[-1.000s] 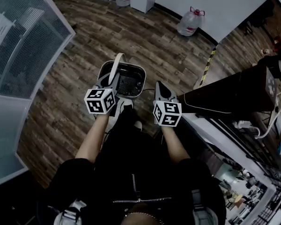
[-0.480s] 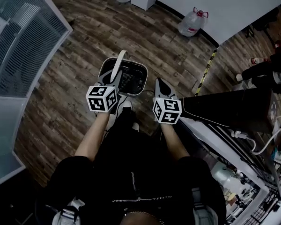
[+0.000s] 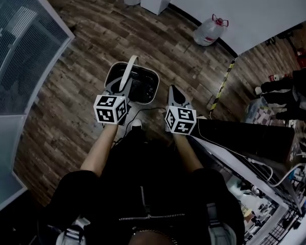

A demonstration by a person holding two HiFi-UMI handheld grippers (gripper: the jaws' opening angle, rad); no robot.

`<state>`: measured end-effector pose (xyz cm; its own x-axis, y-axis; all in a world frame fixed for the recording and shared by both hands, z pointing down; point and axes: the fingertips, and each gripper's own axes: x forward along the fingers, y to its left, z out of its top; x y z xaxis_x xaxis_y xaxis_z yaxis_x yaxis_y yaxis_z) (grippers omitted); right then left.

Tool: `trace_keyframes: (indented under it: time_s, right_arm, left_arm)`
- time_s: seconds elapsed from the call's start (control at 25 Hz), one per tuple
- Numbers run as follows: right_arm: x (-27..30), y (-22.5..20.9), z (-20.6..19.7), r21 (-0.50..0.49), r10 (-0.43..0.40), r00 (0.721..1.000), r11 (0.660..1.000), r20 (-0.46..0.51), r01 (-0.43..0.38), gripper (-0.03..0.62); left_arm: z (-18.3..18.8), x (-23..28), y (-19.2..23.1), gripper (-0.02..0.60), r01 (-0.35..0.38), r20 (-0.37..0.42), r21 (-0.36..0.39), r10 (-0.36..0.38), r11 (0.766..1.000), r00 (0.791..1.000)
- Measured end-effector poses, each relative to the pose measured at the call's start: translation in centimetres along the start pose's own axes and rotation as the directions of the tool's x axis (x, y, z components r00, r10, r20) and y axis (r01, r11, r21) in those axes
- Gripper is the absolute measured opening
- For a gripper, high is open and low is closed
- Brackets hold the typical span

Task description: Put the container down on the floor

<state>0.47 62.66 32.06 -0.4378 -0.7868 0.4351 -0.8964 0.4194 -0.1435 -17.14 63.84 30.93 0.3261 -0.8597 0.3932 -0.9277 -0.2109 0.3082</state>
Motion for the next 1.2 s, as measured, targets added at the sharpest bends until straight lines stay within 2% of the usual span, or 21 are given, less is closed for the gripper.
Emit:
trace_keyframes:
  time_s: [0.52, 0.96, 1.2]
  right_arm:
    - [6.4, -1.7, 3.2, 0.012, -0.021, 1.000, 1.000, 0.000, 0.021, 0.011]
    - [14.5, -5.9, 7.6, 0.005, 0.036, 0.999, 0.999, -0.005, -0.036, 0.011]
    - [18.8, -8.9, 9.9, -0.004, 0.076, 0.997, 0.997, -0.017, -0.076, 0.011]
  left_arm:
    - [4.0, 6.2, 4.5, 0.063, 0.004, -0.002, 0.009, -0.004, 1.000, 1.000]
    - [7.2, 14.1, 5.8, 0.063, -0.024, -0.012, -0.028, 0.024, 0.999, 1.000]
    - [9.2, 19.0, 6.4, 0.063, -0.064, -0.009, -0.044, 0.064, 0.997, 0.998]
